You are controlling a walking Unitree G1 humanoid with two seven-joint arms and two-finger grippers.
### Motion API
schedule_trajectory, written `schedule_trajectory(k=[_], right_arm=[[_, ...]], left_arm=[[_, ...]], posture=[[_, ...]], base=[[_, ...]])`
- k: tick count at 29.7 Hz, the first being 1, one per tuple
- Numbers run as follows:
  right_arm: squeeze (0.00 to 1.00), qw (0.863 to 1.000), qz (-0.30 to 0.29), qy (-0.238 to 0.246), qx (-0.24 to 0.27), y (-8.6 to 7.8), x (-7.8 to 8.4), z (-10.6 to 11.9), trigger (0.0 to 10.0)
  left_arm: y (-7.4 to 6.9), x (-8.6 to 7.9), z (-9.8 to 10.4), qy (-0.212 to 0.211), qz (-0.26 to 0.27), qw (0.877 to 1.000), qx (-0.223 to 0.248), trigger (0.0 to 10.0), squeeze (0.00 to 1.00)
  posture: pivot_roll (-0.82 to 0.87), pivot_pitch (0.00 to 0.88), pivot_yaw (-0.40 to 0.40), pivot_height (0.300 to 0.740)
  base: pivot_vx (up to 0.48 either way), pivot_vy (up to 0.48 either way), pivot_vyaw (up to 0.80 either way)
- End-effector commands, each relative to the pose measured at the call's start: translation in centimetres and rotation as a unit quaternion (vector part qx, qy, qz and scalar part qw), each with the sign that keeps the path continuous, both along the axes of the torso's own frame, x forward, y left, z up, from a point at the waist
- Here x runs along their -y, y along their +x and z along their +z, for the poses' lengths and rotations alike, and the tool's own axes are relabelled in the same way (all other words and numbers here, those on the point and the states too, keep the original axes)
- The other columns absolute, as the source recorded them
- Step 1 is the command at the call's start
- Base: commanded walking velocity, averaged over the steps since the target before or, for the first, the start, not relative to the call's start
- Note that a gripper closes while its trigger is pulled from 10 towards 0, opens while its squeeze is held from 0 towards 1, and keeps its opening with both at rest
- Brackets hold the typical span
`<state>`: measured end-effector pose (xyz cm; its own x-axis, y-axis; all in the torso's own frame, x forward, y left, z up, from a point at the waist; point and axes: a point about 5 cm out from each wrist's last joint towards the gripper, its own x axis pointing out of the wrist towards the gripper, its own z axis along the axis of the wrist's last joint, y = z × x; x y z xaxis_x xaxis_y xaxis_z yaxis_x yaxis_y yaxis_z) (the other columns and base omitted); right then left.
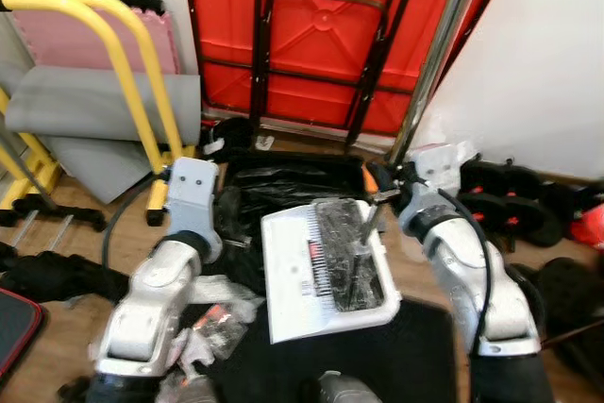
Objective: Sweep floor
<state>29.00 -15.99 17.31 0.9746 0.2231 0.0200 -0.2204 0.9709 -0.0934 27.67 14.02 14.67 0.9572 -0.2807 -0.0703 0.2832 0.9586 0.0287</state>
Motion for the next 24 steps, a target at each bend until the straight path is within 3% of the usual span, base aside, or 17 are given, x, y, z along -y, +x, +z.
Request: schedule_trajectory(k=[1,6,18,24], right_arm=[[0.0,0.999,-0.015,-0.002,0.033,-0.04,0.72,1.1,10.0],[0.0,0.999,-0.016,-0.001,0.033,0.0,0.74,1.12,10.0],[0.0,0.999,-0.019,-0.002,0.033,0.03,0.81,1.13,10.0],[0.0,0.999,-0.021,-0.001,0.033,0.07,0.86,1.12,10.0]], left_arm=[[-0.32,0.74,-0.19,-0.008,-0.038,0.999,-0.006,10.0,0.0],[-0.3,0.71,-0.16,-0.009,-0.038,0.999,-0.006,10.0,0.0],[0.25,0.16,-0.28,-0.014,-0.002,1.0,-0.016,10.0,0.0],[0.54,-0.11,-0.57,-0.037,0.007,0.999,-0.036,10.0,0.0]], posture=[[-0.12,0.127,-0.123,0.74],[-0.12,0.127,-0.122,0.74],[-0.12,0.131,-0.12,0.74],[-0.12,0.133,-0.12,0.74]], base=[[0.0,-0.326,0.0],[0.0,-0.322,0.0],[0.0,0.0,0.0],[0.0,0.0,0.0]])
